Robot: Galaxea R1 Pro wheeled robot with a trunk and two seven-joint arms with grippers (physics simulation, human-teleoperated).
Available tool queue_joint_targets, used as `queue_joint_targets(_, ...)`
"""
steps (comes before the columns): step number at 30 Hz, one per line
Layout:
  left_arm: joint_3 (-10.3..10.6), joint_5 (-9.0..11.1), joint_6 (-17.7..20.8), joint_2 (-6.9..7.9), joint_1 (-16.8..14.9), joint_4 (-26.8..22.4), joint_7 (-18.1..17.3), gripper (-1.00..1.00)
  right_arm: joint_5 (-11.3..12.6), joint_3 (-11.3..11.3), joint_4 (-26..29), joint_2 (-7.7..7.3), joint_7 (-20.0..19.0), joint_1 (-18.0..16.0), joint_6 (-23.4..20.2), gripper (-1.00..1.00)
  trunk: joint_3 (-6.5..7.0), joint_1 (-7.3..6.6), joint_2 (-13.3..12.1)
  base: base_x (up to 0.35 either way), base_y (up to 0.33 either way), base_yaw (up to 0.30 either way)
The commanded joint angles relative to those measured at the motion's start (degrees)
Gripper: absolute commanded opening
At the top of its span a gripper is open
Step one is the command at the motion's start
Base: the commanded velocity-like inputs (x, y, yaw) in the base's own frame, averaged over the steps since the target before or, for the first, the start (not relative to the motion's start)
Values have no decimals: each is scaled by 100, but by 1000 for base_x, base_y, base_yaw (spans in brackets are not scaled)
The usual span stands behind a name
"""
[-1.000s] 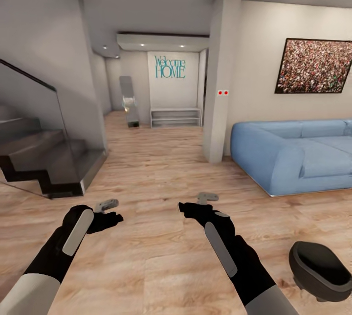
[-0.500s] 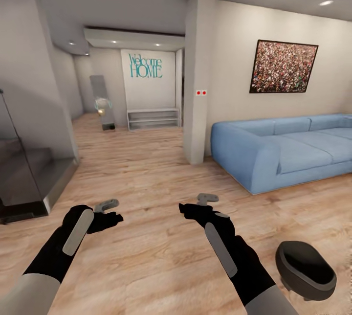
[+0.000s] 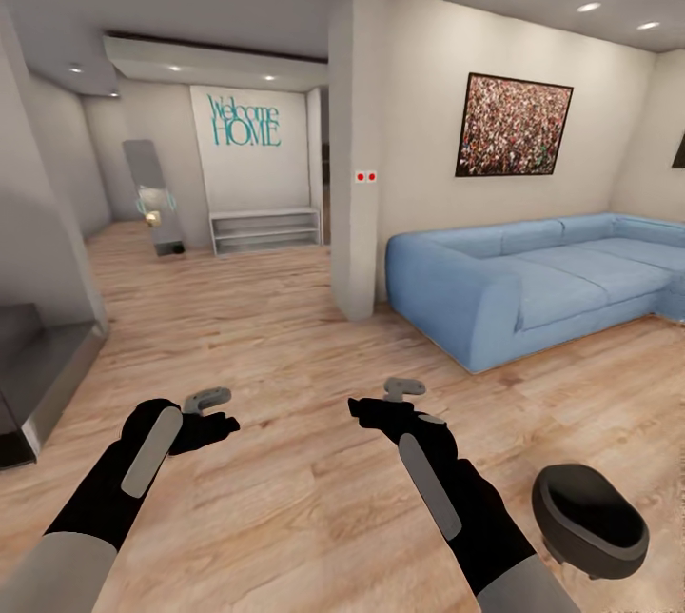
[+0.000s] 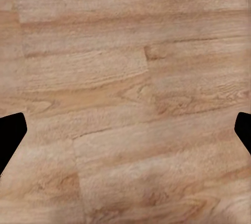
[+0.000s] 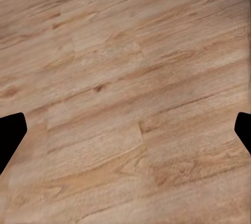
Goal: Place each of the two pumpkins and all three candles from the living room inside a cabinet in the living room (use any cabinet), then make sure every cabinet is closed, and position the cauldron so it is next to a table in the living room.
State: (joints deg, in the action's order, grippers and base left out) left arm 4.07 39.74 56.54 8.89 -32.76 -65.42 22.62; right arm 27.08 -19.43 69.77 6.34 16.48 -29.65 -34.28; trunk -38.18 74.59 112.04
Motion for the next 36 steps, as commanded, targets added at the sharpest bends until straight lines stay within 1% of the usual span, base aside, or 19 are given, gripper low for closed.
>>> queue_joint_targets(1, 15, 60, 6, 7, -2, -6, 58, 100, 60, -9, 4, 1, 57, -6, -14, 100, -13, 2, 3, 228, 228, -223)
queue_joint_targets(7, 15, 60, 6, 7, -2, -6, 58, 100, 60, -2, 2, 2, 57, -6, -17, 100, -49, 2, 3, 206, 178, -223)
queue_joint_targets(17, 15, 60, 6, 7, -2, -6, 44, 100, 61, 37, -13, 7, 69, -6, -18, 100, -108, 2, 3, 48, 20, -223)
queue_joint_targets(20, 18, 60, 6, 7, -2, -6, 31, 100, 65, 51, -253, 9, 73, -6, 11, 100, -126, 2, 3, 2, 1, -223)
queue_joint_targets(21, 22, 57, 6, 11, -2, -6, 28, 100, 67, 81, -353, 12, 74, -6, 20, 100, -132, 2, 3, 1, 0, -223)
queue_joint_targets(24, 31, 51, 6, 15, -2, -6, 15, 100, 61, 392, -568, 15, 74, -6, 30, 100, -150, 2, 3, 0, 0, -223)
queue_joint_targets(26, 32, 47, 6, 16, -2, -6, 13, 100, 61, 502, -599, 12, 74, -6, 23, 100, -162, 2, 3, 0, 0, -222)
queue_joint_targets(30, 33, 49, 4, 16, -2, -6, 7, 100, 60, 610, -633, 8, 80, -6, -1, 100, -187, 2, 3, 0, 24, -216)
queue_joint_targets(36, 33, 51, 4, 16, -2, -6, 5, 100, 60, 633, -640, 8, 83, -6, -23, 100, -230, 2, 3, 22, 204, -191)
